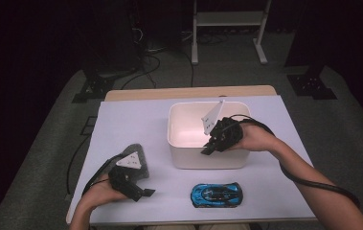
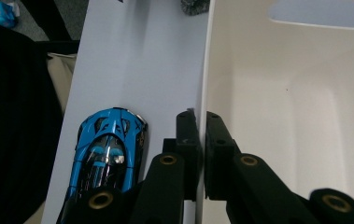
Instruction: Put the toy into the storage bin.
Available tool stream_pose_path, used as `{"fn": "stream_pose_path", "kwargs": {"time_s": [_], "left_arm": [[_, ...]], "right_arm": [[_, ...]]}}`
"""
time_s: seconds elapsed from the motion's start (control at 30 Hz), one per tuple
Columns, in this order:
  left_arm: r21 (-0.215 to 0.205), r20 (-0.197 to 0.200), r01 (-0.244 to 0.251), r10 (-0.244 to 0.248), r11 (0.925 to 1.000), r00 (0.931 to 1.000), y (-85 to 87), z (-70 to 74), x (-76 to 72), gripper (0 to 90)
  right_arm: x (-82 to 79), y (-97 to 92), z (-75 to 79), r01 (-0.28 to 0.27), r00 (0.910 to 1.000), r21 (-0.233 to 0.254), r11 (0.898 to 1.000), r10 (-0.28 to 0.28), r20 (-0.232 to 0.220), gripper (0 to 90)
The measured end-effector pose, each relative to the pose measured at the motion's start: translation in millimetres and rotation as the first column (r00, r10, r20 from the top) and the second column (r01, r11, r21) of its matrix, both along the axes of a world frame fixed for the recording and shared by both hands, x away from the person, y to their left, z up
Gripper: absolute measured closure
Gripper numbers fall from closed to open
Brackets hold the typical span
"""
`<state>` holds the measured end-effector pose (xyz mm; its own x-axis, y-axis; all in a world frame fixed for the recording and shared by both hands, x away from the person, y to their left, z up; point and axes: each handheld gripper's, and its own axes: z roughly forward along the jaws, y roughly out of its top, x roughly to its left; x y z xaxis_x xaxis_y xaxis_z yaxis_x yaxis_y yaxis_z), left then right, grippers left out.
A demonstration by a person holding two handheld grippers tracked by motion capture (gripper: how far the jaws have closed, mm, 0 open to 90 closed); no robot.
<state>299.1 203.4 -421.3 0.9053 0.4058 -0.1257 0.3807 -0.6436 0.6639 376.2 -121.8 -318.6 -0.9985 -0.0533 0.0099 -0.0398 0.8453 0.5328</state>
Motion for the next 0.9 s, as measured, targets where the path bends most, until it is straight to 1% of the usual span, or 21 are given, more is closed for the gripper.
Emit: {"fn": "stream_pose_path", "kwargs": {"time_s": [0.57,0.7,0.73,0.8,0.83,0.9], "left_arm": [[0.003,-0.005,0.007,-0.007,1.0,1.0,-0.7,-0.1,-0.2,9.8],[0.002,-0.004,0.008,-0.008,1.0,1.0,-0.5,0.0,-0.5,9.7],[0.002,-0.003,0.008,-0.008,1.0,1.0,-0.6,0.0,-0.4,9.7],[0.001,-0.002,0.008,-0.008,1.0,1.0,-0.7,0.1,-0.6,9.7],[0.001,-0.002,0.009,-0.009,1.0,1.0,-0.6,0.2,-0.6,9.8],[0.002,-0.001,0.009,-0.009,1.0,1.0,-0.6,0.6,-0.7,9.8]], "right_arm": [[-11.5,1.1,-3.0,-0.037,0.9993,-0.011,0.999,0.037,-0.003,85.3],[-11.3,0.2,-3.9,-0.03,0.9994,-0.013,0.999,0.03,-0.017,83.6],[-11.6,0.5,-4.0,-0.031,0.9994,-0.015,0.999,0.031,-0.015,82.7],[-11.7,0.4,-3.3,-0.022,0.9996,-0.016,1.0,0.022,-0.018,74.8],[-12.0,0.0,-2.5,-0.011,0.9999,-0.012,1.0,0.011,-0.011,68.8],[-11.6,-2.1,-0.1,0.009,0.9999,0.005,1.0,-0.009,-0.015,63.9]]}}
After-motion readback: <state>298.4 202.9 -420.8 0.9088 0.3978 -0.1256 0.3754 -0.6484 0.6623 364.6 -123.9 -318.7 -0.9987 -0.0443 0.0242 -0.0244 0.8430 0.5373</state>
